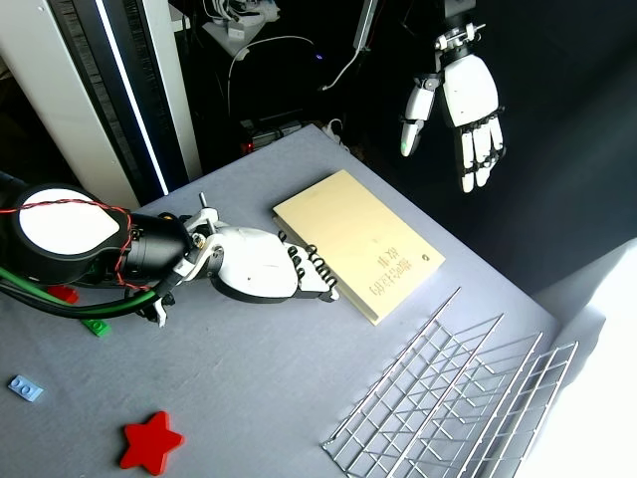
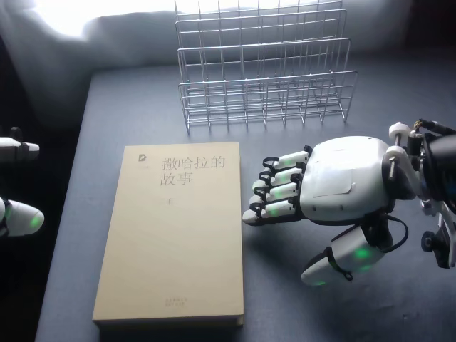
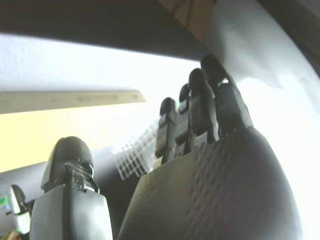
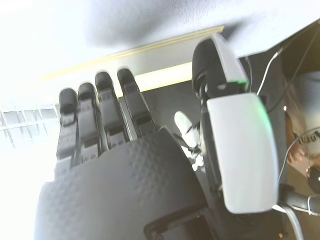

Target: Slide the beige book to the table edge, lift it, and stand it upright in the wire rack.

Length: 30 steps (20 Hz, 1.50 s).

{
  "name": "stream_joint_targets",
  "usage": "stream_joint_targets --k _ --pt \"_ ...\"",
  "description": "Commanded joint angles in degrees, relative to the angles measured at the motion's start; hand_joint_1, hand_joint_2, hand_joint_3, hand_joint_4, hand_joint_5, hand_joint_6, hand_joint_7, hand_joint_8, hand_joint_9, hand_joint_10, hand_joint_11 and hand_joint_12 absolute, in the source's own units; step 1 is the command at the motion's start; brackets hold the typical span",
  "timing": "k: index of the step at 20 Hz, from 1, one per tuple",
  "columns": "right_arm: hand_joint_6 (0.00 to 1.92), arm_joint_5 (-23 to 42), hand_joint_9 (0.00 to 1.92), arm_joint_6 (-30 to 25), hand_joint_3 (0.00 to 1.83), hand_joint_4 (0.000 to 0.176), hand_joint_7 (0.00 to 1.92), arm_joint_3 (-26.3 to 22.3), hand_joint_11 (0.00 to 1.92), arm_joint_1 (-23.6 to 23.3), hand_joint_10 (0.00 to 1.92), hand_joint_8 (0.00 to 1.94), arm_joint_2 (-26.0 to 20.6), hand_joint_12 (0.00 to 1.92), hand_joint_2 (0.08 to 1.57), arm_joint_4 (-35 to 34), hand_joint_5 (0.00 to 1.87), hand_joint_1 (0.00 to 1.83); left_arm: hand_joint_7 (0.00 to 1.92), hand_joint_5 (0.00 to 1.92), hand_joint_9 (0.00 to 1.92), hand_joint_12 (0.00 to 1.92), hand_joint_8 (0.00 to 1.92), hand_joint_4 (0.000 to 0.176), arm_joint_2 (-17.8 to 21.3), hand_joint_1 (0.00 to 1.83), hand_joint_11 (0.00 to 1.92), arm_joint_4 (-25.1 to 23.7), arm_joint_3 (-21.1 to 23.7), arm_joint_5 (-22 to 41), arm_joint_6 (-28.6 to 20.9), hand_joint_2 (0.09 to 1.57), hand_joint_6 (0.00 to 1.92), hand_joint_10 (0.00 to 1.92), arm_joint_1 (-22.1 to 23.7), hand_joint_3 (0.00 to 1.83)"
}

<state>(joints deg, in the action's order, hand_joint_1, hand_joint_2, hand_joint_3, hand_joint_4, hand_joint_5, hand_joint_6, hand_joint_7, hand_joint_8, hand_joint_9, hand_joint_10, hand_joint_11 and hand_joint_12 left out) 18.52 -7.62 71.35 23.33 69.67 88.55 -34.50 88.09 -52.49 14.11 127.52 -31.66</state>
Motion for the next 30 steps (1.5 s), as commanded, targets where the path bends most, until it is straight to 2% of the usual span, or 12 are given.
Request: stream_joint_targets --k 1,3,5,9,13,16,18,19,21,23,26,30 --pt "0.0 0.9 0.14 -0.2 0.0 0.0 0.16 -0.2 0.0 -0.7 0.0 0.0 0.1 0.42 1.17 -1.8 0.13 0.11 0.09 0.12 0.18 0.7 0.0 0.057 0.8 0.36 0.0 -0.8 -0.5 2.6 0.3 1.11 0.0 0.0 0.5 0.0" --pt "0.01 0.4 0.15 -0.2 0.0 0.0 0.17 -0.1 0.0 -0.7 0.0 0.0 0.6 0.47 1.16 -1.8 0.15 0.08 0.09 0.13 0.18 0.69 0.0 0.06 0.8 0.37 0.0 -0.8 -0.5 2.6 0.3 1.11 0.0 0.0 0.5 0.0" --pt "0.0 -0.2 0.13 0.0 0.0 0.0 0.16 -0.1 0.0 -0.7 0.01 0.0 1.3 0.38 1.17 -1.8 0.14 0.08 0.1 0.13 0.2 0.72 0.0 0.06 0.8 0.37 0.0 -0.8 -0.4 2.8 0.3 1.11 0.0 0.01 0.7 0.0" --pt "0.0 -0.7 0.14 0.0 0.0 0.0 0.18 -0.1 0.0 -1.1 0.0 0.0 2.3 0.45 1.17 -1.8 0.14 0.08 0.12 0.15 0.2 0.74 0.0 0.063 0.7 0.39 0.0 -0.8 -0.6 3.1 0.3 1.1 0.01 0.0 1.2 0.0" --pt "0.01 -1.7 0.16 -0.1 0.0 0.0 0.18 0.1 0.0 -1.7 0.0 0.0 3.2 0.5 1.16 -1.8 0.17 0.13 0.12 0.15 0.22 0.81 0.0 0.059 0.7 0.39 0.0 -0.7 -0.8 3.1 0.3 1.1 0.0 0.01 1.6 0.0" --pt "0.0 -1.8 0.13 -0.3 0.0 0.0 0.16 0.3 0.0 -1.9 0.0 0.0 4.1 0.43 1.16 -1.8 0.15 0.11 0.1 0.14 0.17 0.75 0.0 0.062 0.7 0.38 0.0 -0.7 -0.7 2.9 0.4 1.1 0.0 0.0 1.4 0.0" --pt "0.0 -2.3 0.12 -0.2 0.0 0.002 0.16 0.4 0.0 -1.9 0.0 0.0 4.8 0.36 1.16 -1.8 0.14 0.13 0.09 0.13 0.16 0.69 0.0 0.054 0.7 0.36 0.0 -0.7 -0.8 2.8 0.5 1.11 0.0 0.0 1.3 0.0" --pt "0.0 -2.4 0.14 -0.2 0.0 0.003 0.17 0.4 0.0 -1.9 0.01 0.0 5.1 0.4 1.16 -1.8 0.16 0.12 0.1 0.14 0.17 0.69 0.0 0.056 0.8 0.37 0.0 -0.7 -0.9 2.8 0.5 1.11 0.01 0.01 1.2 0.0" --pt "0.0 -2.6 0.14 -0.2 0.0 0.0 0.16 0.5 0.0 -2.1 0.0 0.0 5.8 0.38 1.16 -1.8 0.14 0.11 0.1 0.14 0.18 0.73 0.0 0.059 0.8 0.35 0.0 -0.4 -1.1 2.9 0.5 1.11 0.0 0.01 1.1 0.0" --pt "0.0 -3.2 0.13 -0.2 0.0 0.0 0.16 0.7 0.0 -2.5 0.0 0.0 6.5 0.39 1.16 -1.8 0.14 0.11 0.09 0.13 0.17 0.74 0.0 0.053 0.8 0.36 0.0 -0.2 -1.3 3.2 0.5 1.11 0.0 0.0 0.9 0.0" --pt "0.0 -3.9 0.14 -0.3 0.0 0.0 0.17 1.6 0.0 -2.8 0.0 0.0 7.9 0.4 1.16 -1.8 0.15 0.11 0.09 0.14 0.16 0.72 0.0 0.062 0.8 0.37 0.0 -0.3 -1.6 2.8 0.6 1.1 0.0 0.0 0.7 0.0" --pt "0.0 -4.5 0.13 -0.6 0.0 0.0 0.17 3.3 0.0 -3.4 0.0 0.0 9.8 0.39 1.17 -1.8 0.14 0.08 0.09 0.14 0.18 0.77 0.0 0.055 0.8 0.35 0.0 -0.3 -2.0 2.5 0.7 1.11 0.0 0.01 0.6 0.0"
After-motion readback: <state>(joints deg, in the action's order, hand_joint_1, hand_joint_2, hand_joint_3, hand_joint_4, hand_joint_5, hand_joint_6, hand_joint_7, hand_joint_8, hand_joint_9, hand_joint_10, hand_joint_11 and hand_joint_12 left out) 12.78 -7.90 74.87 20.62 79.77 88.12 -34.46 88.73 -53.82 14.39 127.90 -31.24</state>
